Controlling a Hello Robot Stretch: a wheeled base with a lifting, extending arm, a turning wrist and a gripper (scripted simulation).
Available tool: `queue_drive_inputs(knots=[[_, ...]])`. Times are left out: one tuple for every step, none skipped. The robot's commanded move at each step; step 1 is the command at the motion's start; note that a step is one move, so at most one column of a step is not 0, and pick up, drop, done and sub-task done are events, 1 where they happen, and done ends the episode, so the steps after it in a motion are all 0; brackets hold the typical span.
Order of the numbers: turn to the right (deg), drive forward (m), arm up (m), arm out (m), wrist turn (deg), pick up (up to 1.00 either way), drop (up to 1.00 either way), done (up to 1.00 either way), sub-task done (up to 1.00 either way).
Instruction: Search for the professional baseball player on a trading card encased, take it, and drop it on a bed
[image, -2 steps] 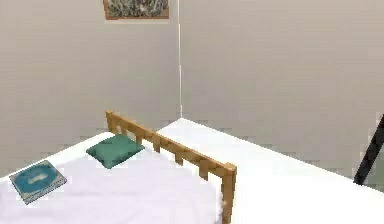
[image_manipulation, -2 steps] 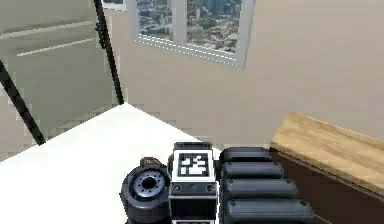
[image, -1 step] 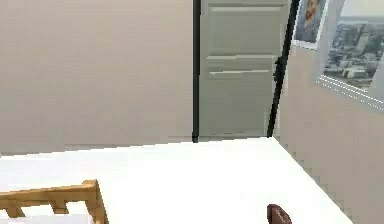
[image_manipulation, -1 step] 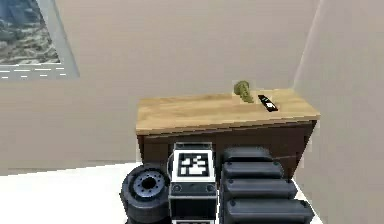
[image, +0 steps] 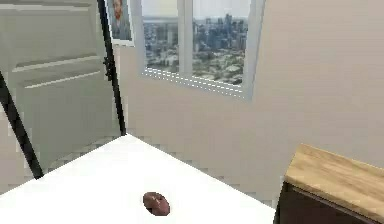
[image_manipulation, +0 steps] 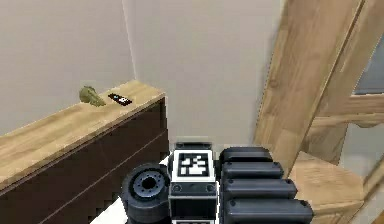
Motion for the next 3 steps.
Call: queue_drive_inputs(knots=[[36.0, 0.0, 0.0, 0.0, 0.0, 0.0, 0.0, 0.0, 0.0], [45.0, 0.0, 0.0, 0.0, 0.0, 0.0, 0.0, 0.0, 0.0], [45.0, 0.0, 0.0, 0.0, 0.0, 0.0, 0.0, 0.0, 0.0]])
